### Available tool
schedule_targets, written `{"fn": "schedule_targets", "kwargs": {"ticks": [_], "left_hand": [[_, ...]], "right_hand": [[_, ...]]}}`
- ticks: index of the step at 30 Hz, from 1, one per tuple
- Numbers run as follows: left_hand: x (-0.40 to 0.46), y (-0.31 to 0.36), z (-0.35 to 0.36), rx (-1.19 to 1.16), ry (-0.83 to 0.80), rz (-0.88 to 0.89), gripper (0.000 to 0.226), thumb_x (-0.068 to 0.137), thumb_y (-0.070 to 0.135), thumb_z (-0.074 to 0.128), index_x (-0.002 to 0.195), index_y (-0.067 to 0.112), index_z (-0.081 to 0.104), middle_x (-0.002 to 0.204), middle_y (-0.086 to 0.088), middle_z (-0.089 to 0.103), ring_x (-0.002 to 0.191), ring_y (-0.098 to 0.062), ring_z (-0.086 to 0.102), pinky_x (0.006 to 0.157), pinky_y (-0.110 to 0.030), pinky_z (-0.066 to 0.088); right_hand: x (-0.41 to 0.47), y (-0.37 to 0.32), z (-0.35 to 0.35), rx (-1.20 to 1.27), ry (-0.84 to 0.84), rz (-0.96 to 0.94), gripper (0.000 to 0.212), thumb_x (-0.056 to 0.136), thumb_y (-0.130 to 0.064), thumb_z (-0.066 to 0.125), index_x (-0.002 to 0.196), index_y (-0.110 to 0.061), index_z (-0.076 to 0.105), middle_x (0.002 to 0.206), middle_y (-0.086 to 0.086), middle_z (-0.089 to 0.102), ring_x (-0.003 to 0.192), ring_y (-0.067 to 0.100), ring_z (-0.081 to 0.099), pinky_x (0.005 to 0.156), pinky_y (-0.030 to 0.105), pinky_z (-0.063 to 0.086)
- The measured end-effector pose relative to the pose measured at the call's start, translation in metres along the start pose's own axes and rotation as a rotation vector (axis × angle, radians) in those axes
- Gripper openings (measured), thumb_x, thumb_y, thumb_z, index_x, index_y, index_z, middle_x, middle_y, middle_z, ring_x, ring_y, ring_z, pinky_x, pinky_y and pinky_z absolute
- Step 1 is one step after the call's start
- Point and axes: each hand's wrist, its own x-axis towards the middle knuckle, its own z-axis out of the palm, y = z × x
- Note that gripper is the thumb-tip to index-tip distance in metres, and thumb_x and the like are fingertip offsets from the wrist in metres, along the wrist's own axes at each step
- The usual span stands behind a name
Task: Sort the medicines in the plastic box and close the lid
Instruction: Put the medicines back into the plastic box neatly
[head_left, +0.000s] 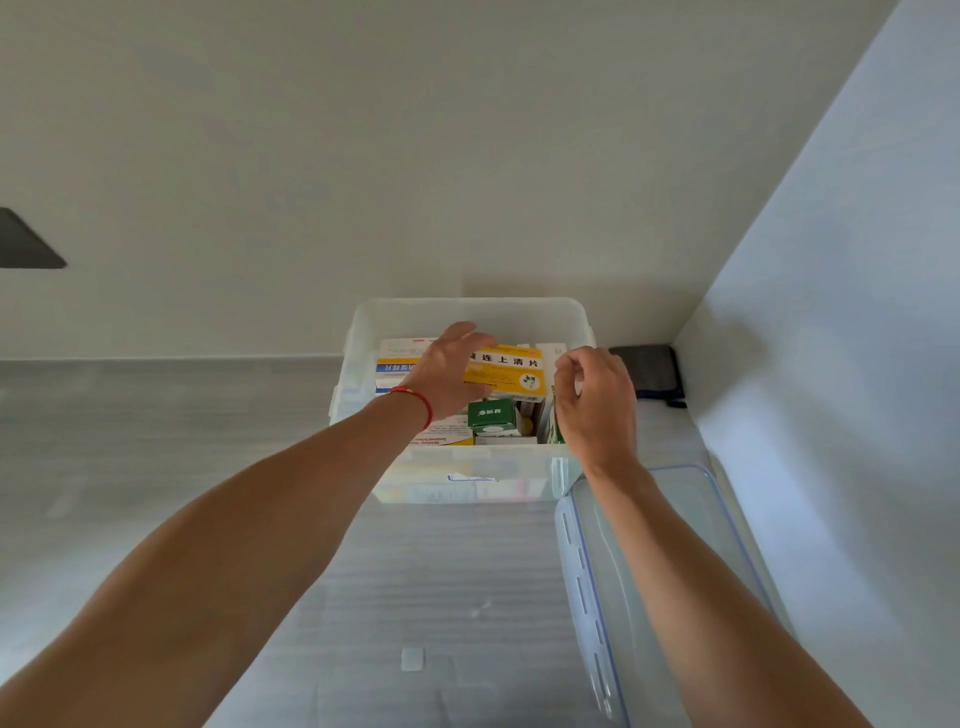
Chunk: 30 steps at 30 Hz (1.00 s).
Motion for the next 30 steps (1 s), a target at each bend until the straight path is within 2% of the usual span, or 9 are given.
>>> {"fn": "schedule_targets", "kwargs": {"ticks": [5,8,11,14,16,19,21,25,30], "left_hand": [[-0.021,0.014,-0.007,-0.095,0.165,-0.024,0.043,0.087,0.016,0.074,0.128,0.014,0.063,0.140,-0.006,0.054,0.128,-0.022,0.052,0.104,-0.022,0.038],[-0.050,0.032,-0.018,-0.106,0.283,0.114,0.031,0.088,0.007,0.068,0.120,0.009,0.067,0.122,-0.007,0.064,0.115,-0.021,0.060,0.102,-0.032,0.049],[-0.084,0.043,-0.019,-0.110,0.368,0.190,0.032,0.086,0.001,0.061,0.115,0.012,0.069,0.117,-0.005,0.068,0.110,-0.020,0.062,0.097,-0.032,0.051],[-0.110,0.048,-0.009,-0.073,0.345,0.207,0.025,0.088,0.009,0.062,0.113,0.013,0.069,0.114,-0.002,0.069,0.110,-0.019,0.062,0.096,-0.033,0.052],[-0.124,0.051,0.003,-0.026,0.322,0.234,0.025,0.088,0.008,0.064,0.112,0.011,0.069,0.115,-0.005,0.069,0.112,-0.021,0.062,0.097,-0.037,0.053],[-0.147,0.057,0.027,0.061,0.297,0.320,0.028,0.084,0.003,0.066,0.112,0.009,0.069,0.123,-0.008,0.066,0.124,-0.024,0.056,0.104,-0.034,0.049],[-0.160,0.062,0.042,0.074,0.269,0.349,0.032,0.084,0.003,0.065,0.115,0.011,0.068,0.132,-0.009,0.062,0.132,-0.026,0.051,0.109,-0.035,0.044],[-0.173,0.071,0.060,0.082,0.207,0.351,0.040,0.082,-0.001,0.065,0.119,0.011,0.067,0.137,-0.011,0.059,0.137,-0.028,0.047,0.110,-0.040,0.045],[-0.175,0.071,0.057,0.097,0.203,0.319,0.044,0.080,-0.004,0.066,0.122,0.009,0.066,0.138,-0.012,0.058,0.136,-0.030,0.047,0.109,-0.041,0.046]], "right_hand": [[0.000,-0.001,-0.004,0.092,0.047,-0.005,0.018,0.100,-0.011,0.053,0.091,-0.007,0.068,0.089,0.004,0.070,0.087,0.021,0.061,0.078,0.039,0.053],[-0.010,0.003,-0.016,0.241,0.152,0.044,0.019,0.103,-0.014,0.052,0.102,-0.008,0.070,0.099,0.003,0.071,0.091,0.018,0.065,0.079,0.027,0.055],[-0.042,0.027,-0.031,0.215,0.269,0.157,0.022,0.099,-0.015,0.050,0.109,-0.009,0.069,0.105,0.003,0.069,0.095,0.021,0.065,0.081,0.032,0.054],[-0.084,0.067,-0.045,0.051,0.022,0.427,0.026,0.094,-0.007,0.054,0.116,-0.007,0.066,0.115,0.012,0.068,0.107,0.031,0.064,0.094,0.045,0.052],[-0.110,0.093,-0.054,-0.122,-0.194,0.540,0.023,0.092,-0.010,0.058,0.114,-0.010,0.064,0.117,0.017,0.066,0.113,0.037,0.061,0.094,0.042,0.049],[-0.142,0.114,-0.067,-0.360,-0.367,0.638,0.032,0.093,-0.020,0.061,0.123,-0.010,0.060,0.125,0.017,0.061,0.120,0.037,0.057,0.096,0.044,0.049],[-0.158,0.122,-0.069,-0.504,-0.456,0.573,0.040,0.096,-0.027,0.061,0.133,-0.012,0.055,0.132,0.013,0.057,0.126,0.034,0.052,0.100,0.046,0.049],[-0.177,0.125,-0.060,-0.682,-0.488,0.517,0.037,0.100,-0.024,0.053,0.135,-0.012,0.049,0.130,0.009,0.053,0.124,0.028,0.052,0.094,0.041,0.053],[-0.186,0.124,-0.060,-0.801,-0.423,0.509,0.025,0.099,-0.020,0.050,0.123,-0.016,0.054,0.120,0.005,0.058,0.116,0.027,0.055,0.086,0.039,0.049]]}}
